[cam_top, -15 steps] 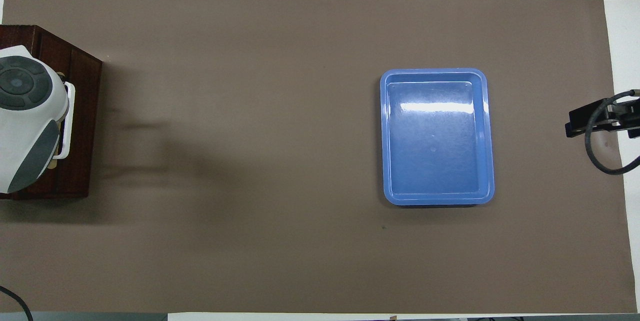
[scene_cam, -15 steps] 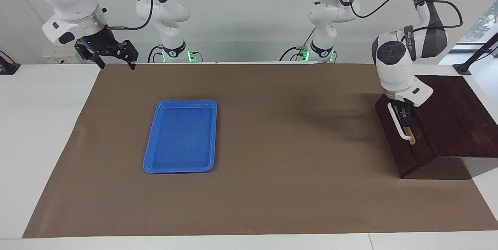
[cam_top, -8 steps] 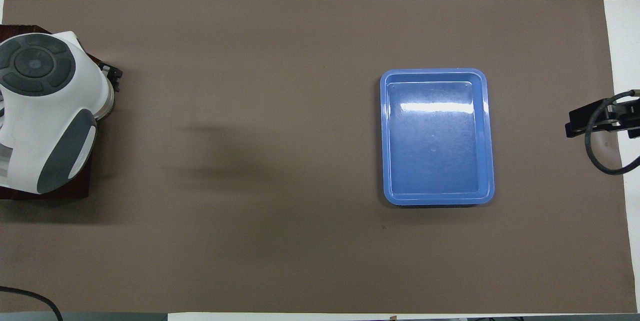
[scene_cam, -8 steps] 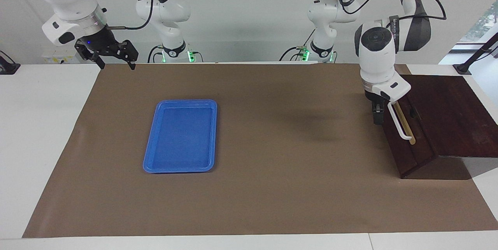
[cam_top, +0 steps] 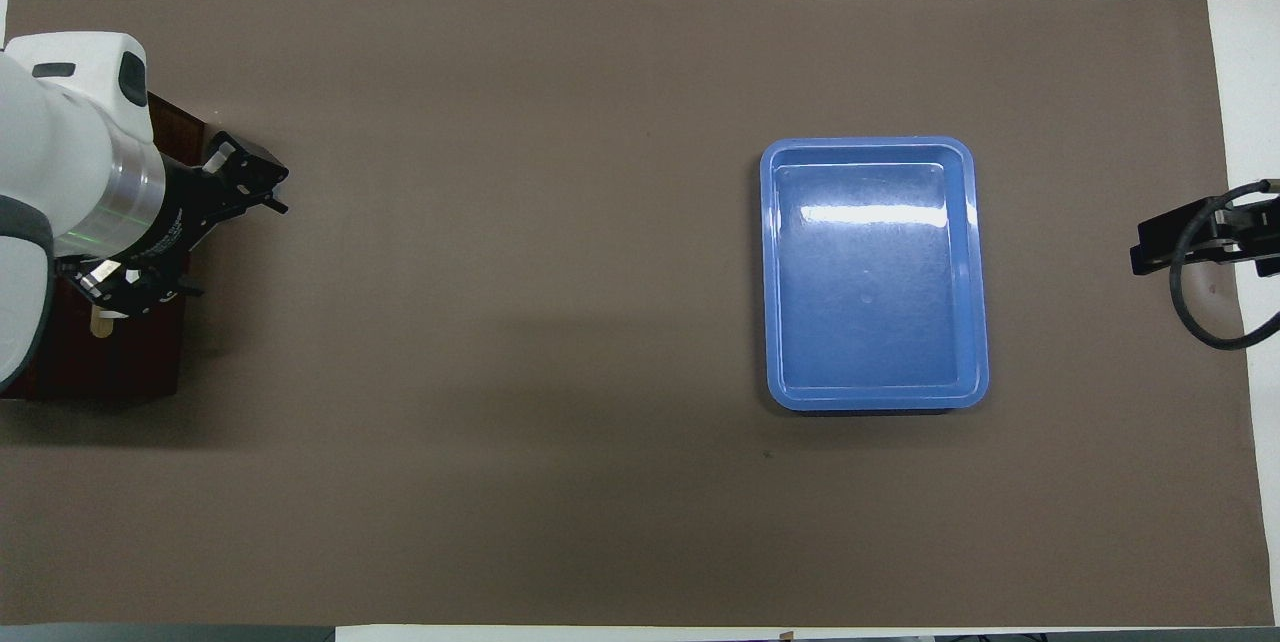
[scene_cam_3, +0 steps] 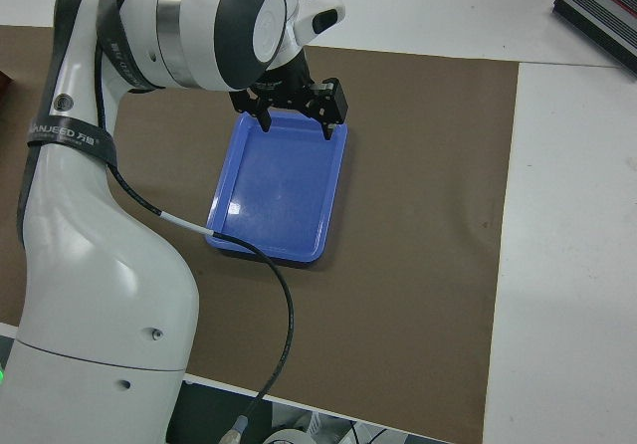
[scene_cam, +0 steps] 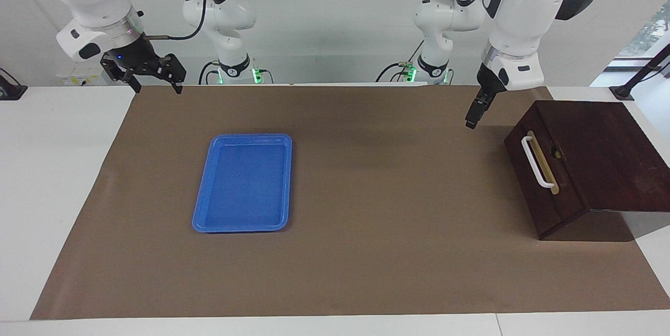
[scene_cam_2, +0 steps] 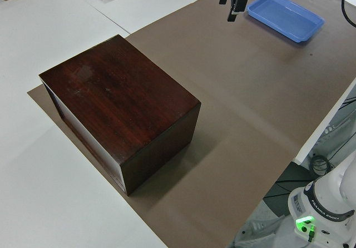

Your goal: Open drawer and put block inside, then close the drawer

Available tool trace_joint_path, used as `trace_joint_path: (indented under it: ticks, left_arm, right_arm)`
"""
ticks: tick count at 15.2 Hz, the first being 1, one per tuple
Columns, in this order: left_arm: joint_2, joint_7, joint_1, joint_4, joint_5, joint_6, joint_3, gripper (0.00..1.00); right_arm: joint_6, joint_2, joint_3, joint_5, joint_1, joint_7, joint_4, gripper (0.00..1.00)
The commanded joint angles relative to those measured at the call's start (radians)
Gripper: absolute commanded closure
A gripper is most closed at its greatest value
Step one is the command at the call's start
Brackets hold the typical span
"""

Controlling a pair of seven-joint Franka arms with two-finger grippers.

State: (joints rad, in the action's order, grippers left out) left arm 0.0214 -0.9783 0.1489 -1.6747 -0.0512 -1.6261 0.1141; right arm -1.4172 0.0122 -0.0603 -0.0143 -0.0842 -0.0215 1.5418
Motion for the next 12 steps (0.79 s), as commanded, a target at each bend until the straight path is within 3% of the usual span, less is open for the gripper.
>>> trace_joint_path:
  ticks: [1, 8, 12]
  left_arm:
    - [0.017, 0.244, -0.017, 0.018, 0.028, 0.093, -0.024, 0.00]
    - [0.052, 0.774, -0.187, -0.016, 0.036, 0.109, -0.028, 0.00]
    - [0.078, 0.850, -0.201, -0.069, 0.037, 0.054, -0.027, 0.00]
  right_arm:
    - [0.000, 0.011, 0.005, 0.007, 0.001, 0.023, 0.008, 0.00]
    - [0.000, 0.011, 0.005, 0.007, 0.001, 0.023, 0.008, 0.00]
    - [0.000, 0.011, 0.005, 0.007, 0.001, 0.023, 0.008, 0.00]
